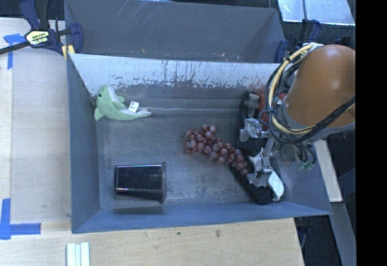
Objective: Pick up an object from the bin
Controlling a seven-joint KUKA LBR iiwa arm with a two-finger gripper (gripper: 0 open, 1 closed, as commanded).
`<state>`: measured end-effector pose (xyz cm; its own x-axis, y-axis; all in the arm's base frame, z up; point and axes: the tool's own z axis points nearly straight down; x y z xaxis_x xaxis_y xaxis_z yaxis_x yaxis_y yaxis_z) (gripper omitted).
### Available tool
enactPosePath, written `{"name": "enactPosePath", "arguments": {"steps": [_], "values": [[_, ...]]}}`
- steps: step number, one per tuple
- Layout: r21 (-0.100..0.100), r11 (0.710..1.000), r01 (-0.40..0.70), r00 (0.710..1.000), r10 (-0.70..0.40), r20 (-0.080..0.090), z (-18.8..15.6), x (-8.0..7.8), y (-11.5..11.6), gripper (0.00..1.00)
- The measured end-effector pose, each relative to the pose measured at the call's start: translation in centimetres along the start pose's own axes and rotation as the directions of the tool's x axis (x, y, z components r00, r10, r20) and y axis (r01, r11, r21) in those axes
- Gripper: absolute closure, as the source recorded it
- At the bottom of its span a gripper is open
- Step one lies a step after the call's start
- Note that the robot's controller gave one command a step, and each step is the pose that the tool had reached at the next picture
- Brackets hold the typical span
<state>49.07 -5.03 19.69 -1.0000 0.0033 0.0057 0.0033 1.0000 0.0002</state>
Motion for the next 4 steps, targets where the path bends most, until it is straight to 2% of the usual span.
{"name": "enactPosePath", "arguments": {"steps": [1,2,3,4], "values": [[0.001,1.0,0.002,1.0,-0.002,0.009,-0.4,-0.2,0.0,0.0],[0.002,1.0,0.007,1.0,-0.007,0.014,4.1,-1.3,0.3,0.0],[0.002,0.995,0.1,0.995,-0.1,0.01,8.3,-4.0,0.8,0.0],[0.003,0.998,0.068,0.998,-0.068,0.018,11.2,-6.6,2.1,0.0]]}}
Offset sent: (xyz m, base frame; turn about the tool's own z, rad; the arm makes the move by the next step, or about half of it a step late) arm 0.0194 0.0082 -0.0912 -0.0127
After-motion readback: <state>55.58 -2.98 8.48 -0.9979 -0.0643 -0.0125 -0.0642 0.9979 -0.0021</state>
